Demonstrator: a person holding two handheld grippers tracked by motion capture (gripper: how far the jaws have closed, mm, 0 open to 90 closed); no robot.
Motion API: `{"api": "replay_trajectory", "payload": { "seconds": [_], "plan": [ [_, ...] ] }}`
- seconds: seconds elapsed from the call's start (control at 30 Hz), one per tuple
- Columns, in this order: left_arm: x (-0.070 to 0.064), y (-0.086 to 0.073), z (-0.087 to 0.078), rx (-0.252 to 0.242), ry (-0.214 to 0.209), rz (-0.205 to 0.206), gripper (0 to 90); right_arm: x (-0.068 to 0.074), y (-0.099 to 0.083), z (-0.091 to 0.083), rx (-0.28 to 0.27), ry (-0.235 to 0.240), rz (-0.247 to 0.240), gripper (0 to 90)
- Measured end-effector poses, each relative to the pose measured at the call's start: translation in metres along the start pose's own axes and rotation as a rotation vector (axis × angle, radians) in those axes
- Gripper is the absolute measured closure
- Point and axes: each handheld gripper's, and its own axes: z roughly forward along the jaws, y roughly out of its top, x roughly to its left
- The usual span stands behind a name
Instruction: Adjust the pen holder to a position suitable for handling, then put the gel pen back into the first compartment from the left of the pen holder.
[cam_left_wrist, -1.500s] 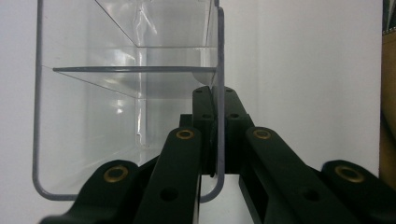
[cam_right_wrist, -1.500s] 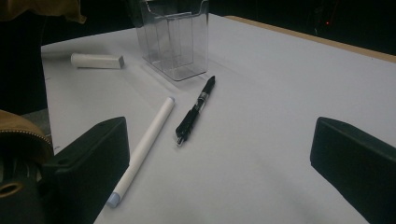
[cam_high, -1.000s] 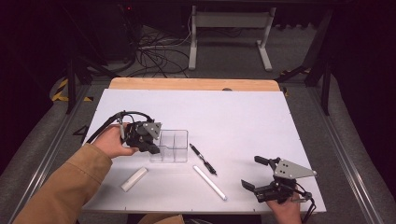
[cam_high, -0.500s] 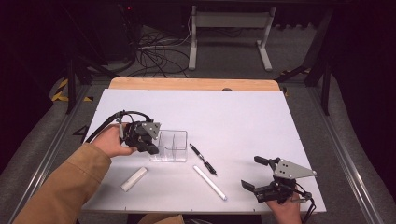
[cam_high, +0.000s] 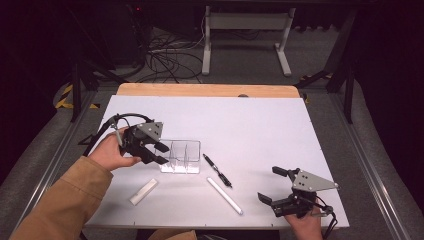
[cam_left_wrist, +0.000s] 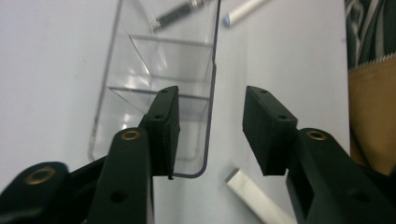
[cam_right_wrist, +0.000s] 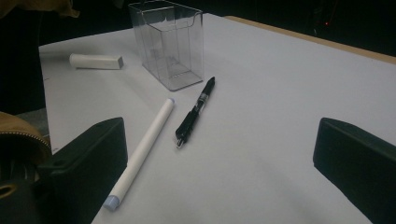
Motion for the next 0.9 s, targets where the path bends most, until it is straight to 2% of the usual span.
{"api": "replay_trajectory", "payload": {
  "seconds": [0.03, 0.07, 0.13, 0.17, 0.23, 0.27, 0.3, 0.33, 0.37, 0.4, 0.43, 0.47, 0.5, 0.53, 0.73, 0.77, 0.87, 0.9],
  "plan": [
    [-0.004, -0.001, -0.008, -0.052, 0.033, -0.012, 53.7, 0.0, 0.001, 0.0, -0.006, -0.005, -0.006, 2.5],
    [-0.004, -0.001, -0.008, -0.052, 0.033, -0.012, 51.3, 0.001, 0.002, 0.0, -0.009, -0.008, -0.01, 2.0],
    [-0.013, -0.004, -0.016, -0.124, 0.09, -0.026, 45.3, 0.001, 0.003, -0.001, -0.026, -0.012, -0.015, 1.1],
    [-0.015, -0.005, -0.018, -0.141, 0.095, -0.029, 42.1, 0.001, 0.004, -0.001, -0.032, -0.011, -0.015, 0.5],
    [-0.022, -0.008, -0.022, -0.183, 0.133, -0.05, 36.2, 0.0, 0.005, -0.001, -0.037, -0.009, -0.016, 0.1],
    [-0.022, -0.008, -0.022, -0.183, 0.133, -0.05, 33.0, 0.0, 0.006, -0.001, -0.039, -0.012, -0.017, 0.1],
    [-0.026, -0.01, -0.025, -0.214, 0.151, -0.068, 31.5, 0.0, 0.006, -0.001, -0.04, -0.015, -0.02, 0.1],
    [-0.026, -0.01, -0.025, -0.214, 0.151, -0.068, 30.5, 0.0, 0.006, -0.001, -0.04, -0.015, -0.02, 0.1],
    [-0.029, -0.013, -0.029, -0.246, 0.173, -0.09, 29.1, 0.0, 0.007, -0.001, -0.042, -0.02, -0.021, 0.1],
    [-0.029, -0.013, -0.029, -0.246, 0.173, -0.09, 27.7, 0.0, 0.007, -0.001, -0.042, -0.02, -0.021, 0.1],
    [-0.032, -0.015, -0.031, -0.282, 0.194, -0.122, 27.6, 0.0, 0.007, -0.001, -0.038, -0.028, -0.015, 0.0],
    [-0.032, -0.015, -0.031, -0.282, 0.194, -0.122, 26.8, -0.001, 0.007, -0.001, -0.038, -0.028, -0.013, 0.0],
    [-0.033, -0.017, -0.033, -0.308, 0.2, -0.153, 23.6, -0.001, 0.008, -0.001, -0.038, -0.026, -0.006, 0.0],
    [-0.034, -0.019, -0.033, -0.318, 0.214, -0.165, 23.6, -0.001, 0.008, 0.0, -0.036, -0.025, -0.002, 0.0],
    [-0.04, -0.025, -0.035, -0.366, 0.253, -0.197, 20.8, -0.003, 0.009, -0.001, -0.023, -0.048, 0.004, 0.2],
    [-0.043, -0.027, -0.036, -0.389, 0.28, -0.218, 17.1, -0.003, 0.012, -0.001, -0.029, -0.055, 0.006, 0.2],
    [-0.047, -0.029, -0.038, -0.412, 0.295, -0.238, 15.3, -0.004, 0.014, 0.0, -0.027, -0.053, 0.013, 0.1],
    [-0.05, -0.032, -0.04, -0.442, 0.309, -0.261, 14.2, -0.004, 0.015, 0.0, -0.026, -0.05, 0.019, 0.4]
  ]
}}
